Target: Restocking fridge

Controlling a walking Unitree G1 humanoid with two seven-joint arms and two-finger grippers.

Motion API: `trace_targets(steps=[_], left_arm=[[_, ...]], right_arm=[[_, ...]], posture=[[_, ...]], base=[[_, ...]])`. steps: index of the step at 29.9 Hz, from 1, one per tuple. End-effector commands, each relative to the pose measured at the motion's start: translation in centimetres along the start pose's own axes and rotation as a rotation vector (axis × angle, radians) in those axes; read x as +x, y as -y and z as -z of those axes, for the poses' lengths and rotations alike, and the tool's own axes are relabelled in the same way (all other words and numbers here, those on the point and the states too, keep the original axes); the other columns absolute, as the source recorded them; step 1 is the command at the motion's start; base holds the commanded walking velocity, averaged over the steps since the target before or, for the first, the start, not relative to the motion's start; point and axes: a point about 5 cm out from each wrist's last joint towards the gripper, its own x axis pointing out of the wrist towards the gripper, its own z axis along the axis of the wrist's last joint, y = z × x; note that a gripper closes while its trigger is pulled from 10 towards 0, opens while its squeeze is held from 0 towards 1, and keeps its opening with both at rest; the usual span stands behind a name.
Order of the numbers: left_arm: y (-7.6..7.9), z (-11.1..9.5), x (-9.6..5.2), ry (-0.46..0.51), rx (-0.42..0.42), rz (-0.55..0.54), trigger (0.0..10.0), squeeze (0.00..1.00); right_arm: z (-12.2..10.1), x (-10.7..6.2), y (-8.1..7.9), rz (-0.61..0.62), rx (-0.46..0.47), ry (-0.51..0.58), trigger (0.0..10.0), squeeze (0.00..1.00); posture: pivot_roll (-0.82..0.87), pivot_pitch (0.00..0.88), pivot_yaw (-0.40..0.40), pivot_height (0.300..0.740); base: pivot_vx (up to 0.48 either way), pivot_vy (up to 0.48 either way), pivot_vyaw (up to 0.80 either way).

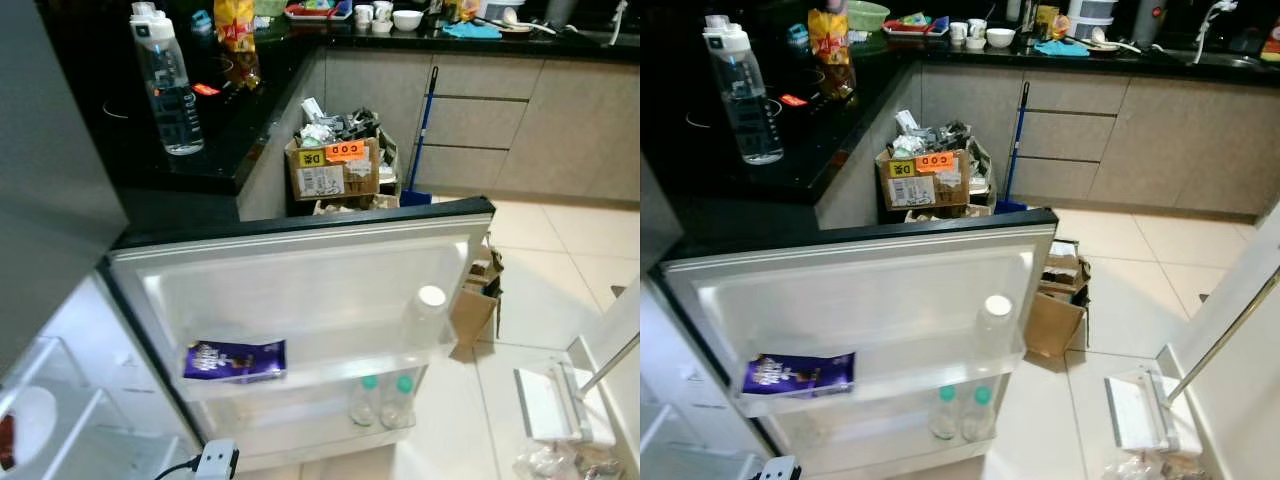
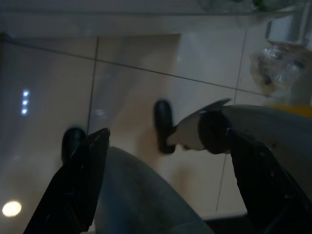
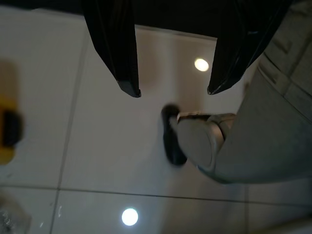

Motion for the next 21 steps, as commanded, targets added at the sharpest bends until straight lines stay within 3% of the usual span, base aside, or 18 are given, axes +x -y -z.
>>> trace_targets(steps=[1, 16, 21], left_arm=[[-0.27, 0.35, -0.2, -0.016, -0.004, -0.009, 10.0, 0.0], [-0.13, 0.34, -0.1, -0.017, -0.012, -0.006, 10.0, 0.0], [-0.13, 0.43, -0.08, -0.017, -0.024, -0.019, 10.0, 0.0]], right_arm=[[-0.31, 0.18, -0.4, -0.021, -0.03, 0.001, 10.0, 0.0], [0.27, 0.14, -0.67, -0.043, -0.057, -0.027, 10.0, 0.0], [0.37, 0.11, -0.64, -0.047, -0.071, -0.034, 10.0, 0.0]], posture=[[-0.06, 0.0, -0.004, 0.74], [-0.07, 0.0, -0.004, 0.74], [-0.07, 0.0, -0.006, 0.74]], base=[[0.0, -0.48, 0.74], [0.0, -0.474, 0.74], [0.0, -0.135, 0.69]])
